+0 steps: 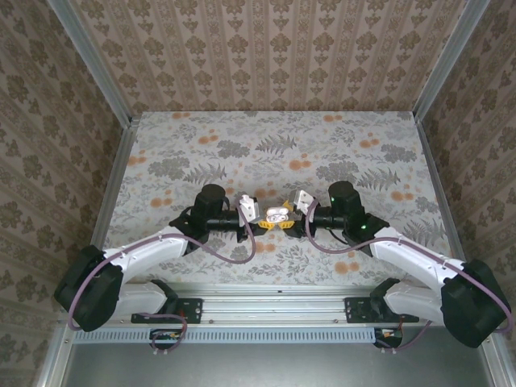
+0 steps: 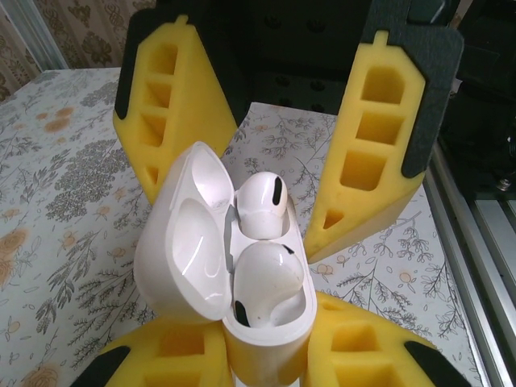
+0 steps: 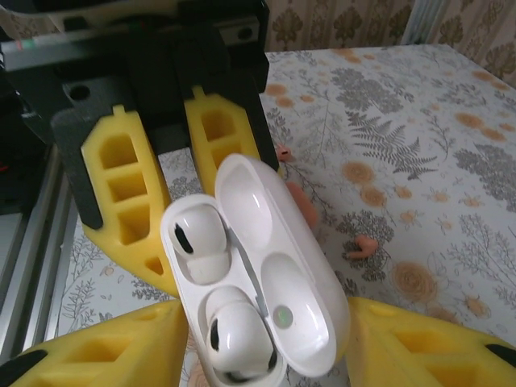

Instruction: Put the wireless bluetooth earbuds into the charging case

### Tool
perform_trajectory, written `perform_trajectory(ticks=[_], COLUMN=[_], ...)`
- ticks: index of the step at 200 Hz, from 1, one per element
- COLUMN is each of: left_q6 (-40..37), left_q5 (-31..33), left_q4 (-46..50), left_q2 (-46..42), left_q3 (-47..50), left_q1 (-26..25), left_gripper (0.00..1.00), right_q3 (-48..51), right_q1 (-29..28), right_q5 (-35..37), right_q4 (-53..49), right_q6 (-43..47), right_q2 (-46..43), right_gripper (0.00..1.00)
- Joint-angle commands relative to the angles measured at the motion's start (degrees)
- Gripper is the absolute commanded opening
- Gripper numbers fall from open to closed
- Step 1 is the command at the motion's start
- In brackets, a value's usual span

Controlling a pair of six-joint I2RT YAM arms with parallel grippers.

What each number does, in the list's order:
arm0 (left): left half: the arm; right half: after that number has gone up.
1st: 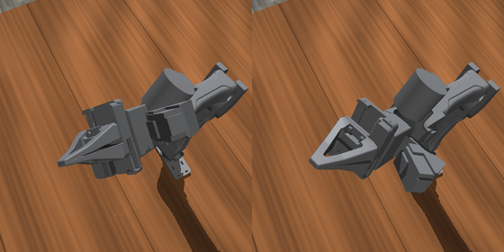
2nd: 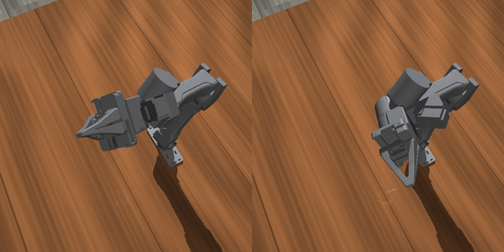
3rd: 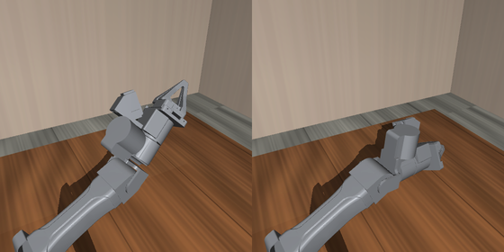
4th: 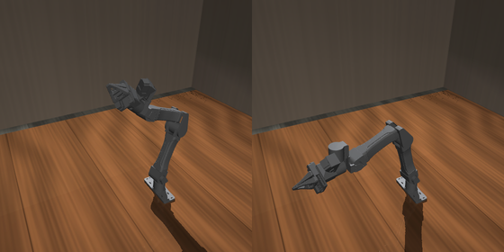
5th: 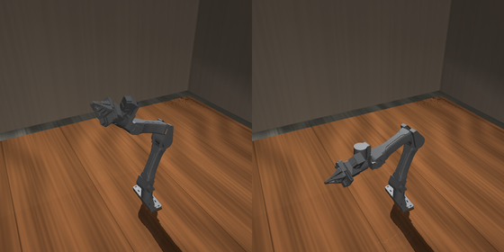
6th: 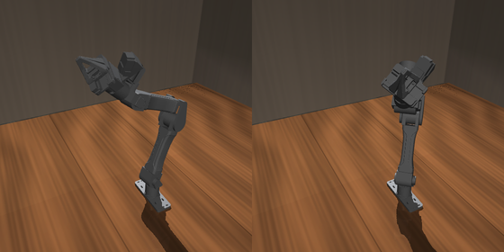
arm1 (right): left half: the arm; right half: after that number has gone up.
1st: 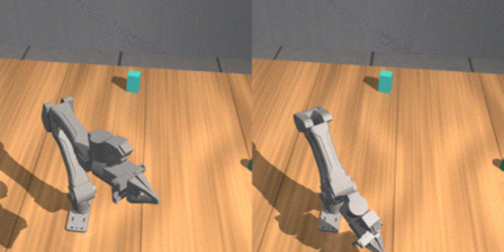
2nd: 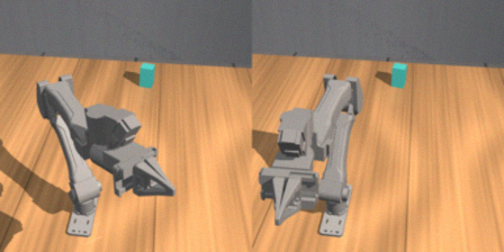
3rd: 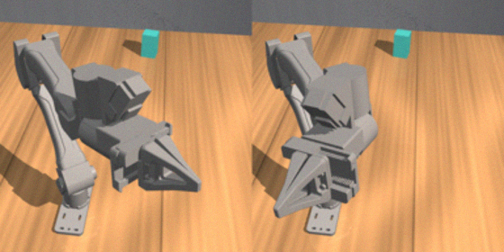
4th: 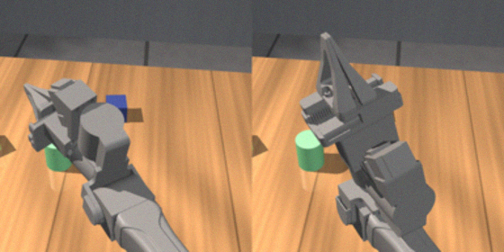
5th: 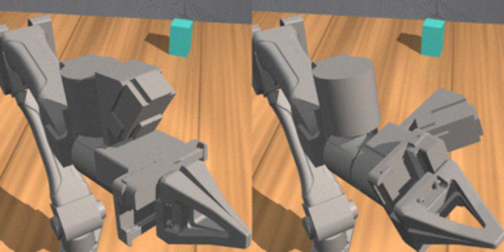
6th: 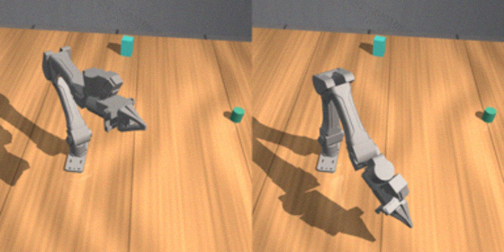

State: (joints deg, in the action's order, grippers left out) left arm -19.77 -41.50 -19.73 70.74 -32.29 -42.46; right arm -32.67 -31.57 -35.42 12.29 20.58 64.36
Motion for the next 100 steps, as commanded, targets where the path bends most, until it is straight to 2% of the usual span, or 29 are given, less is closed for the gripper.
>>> perform_trajectory(ticks=[1,100], left_q6=[0.12,4.65], left_q5=[-0.53,-0.50], left_q4=[-0.81,-4.86], left_q2=[-1.40,-1.22], left_q3=[-1.37,-1.11], left_q1=[-0.52,0.89], left_gripper=[0.15,0.15], right_q3=[-2.02,1.88], right_q1=[-0.50,-0.86], right_q5=[-3.22,-4.42], right_q4=[1.45,-4.89], right_q6=[-0.14,2.48], right_q2=[-0.30,-9.17], right_gripper=[0.52,0.49])
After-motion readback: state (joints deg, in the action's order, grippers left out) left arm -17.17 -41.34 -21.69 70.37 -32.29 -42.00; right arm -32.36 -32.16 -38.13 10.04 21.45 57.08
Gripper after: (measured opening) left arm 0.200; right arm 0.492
